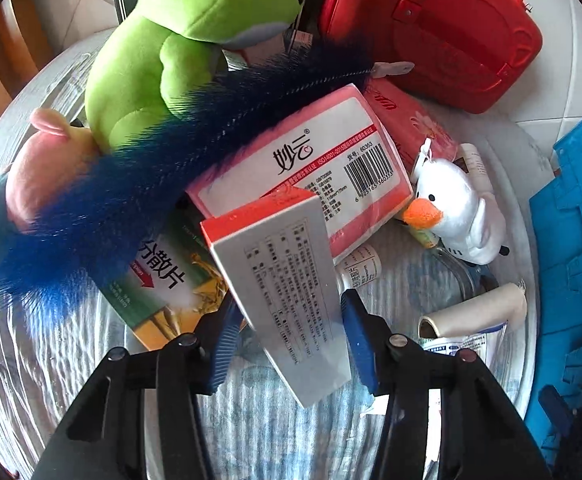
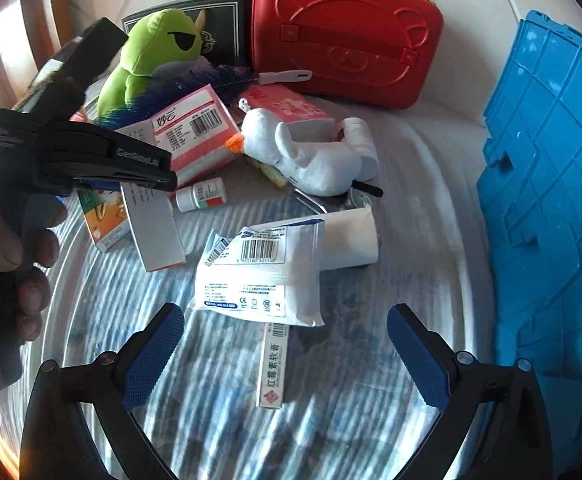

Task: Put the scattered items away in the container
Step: 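Grasp the red medicine box with the left tool while the right tool grasps the white gauze pack, then lift both held items and carry them over the blue bin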

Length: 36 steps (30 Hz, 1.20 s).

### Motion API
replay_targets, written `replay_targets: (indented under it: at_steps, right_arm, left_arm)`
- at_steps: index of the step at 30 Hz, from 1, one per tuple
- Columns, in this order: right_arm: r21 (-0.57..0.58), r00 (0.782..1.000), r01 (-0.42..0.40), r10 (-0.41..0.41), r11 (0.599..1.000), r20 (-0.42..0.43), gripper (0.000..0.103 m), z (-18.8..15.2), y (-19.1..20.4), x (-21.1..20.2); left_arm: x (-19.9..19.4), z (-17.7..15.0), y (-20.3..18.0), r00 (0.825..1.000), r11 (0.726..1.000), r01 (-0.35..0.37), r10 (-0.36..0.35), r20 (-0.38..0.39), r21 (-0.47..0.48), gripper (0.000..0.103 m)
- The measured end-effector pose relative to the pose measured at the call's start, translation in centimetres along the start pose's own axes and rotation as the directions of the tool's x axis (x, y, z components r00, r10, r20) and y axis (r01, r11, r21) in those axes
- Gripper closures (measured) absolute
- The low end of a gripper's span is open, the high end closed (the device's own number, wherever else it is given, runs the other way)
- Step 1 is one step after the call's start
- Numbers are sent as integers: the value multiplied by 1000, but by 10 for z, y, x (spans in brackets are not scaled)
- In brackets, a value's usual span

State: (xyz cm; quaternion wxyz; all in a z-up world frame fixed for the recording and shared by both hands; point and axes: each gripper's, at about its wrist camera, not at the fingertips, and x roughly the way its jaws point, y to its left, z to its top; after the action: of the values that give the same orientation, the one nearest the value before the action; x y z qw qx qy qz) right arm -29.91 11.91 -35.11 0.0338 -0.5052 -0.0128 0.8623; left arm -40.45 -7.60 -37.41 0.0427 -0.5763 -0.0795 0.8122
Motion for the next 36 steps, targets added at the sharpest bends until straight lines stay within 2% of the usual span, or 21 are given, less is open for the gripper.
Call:
replay_targets:
  at_steps: [10, 17, 18, 21, 24, 29, 36]
  right_arm:
    - [-17, 998, 32, -32, 999, -46, 0, 11, 21, 53]
    - [-68, 996, 66, -71, 995, -62, 1, 15, 34, 70]
    - [-71, 995, 73, -77, 995, -64, 15, 15, 35, 70]
    - [-65, 995, 64, -69, 996, -68, 34, 13, 35, 66]
    - [-51, 997, 35, -38, 998, -70, 42, 12, 34, 63]
    - [10, 999, -11, 12, 1000, -46, 50, 9, 26, 48]
    - [85, 998, -57, 57, 995, 0, 51, 10, 14, 16]
  left_arm:
    - [-51, -29, 34, 998, 999, 47, -47, 41, 12, 60]
    - [-50, -30, 51, 997, 998, 58, -58, 40, 17, 62]
    - [-50, -31, 53, 997, 998, 64, -65, 41, 13, 62]
    - [-51, -34, 59, 996, 997, 79, -79, 39, -1, 62]
    - [-52, -35, 64, 995, 995, 94, -93, 41, -13, 62]
    - [-60, -35, 70, 992, 993, 116, -115, 53, -32, 62]
    - [-74, -39, 73, 991, 993, 115, -113, 73, -32, 62]
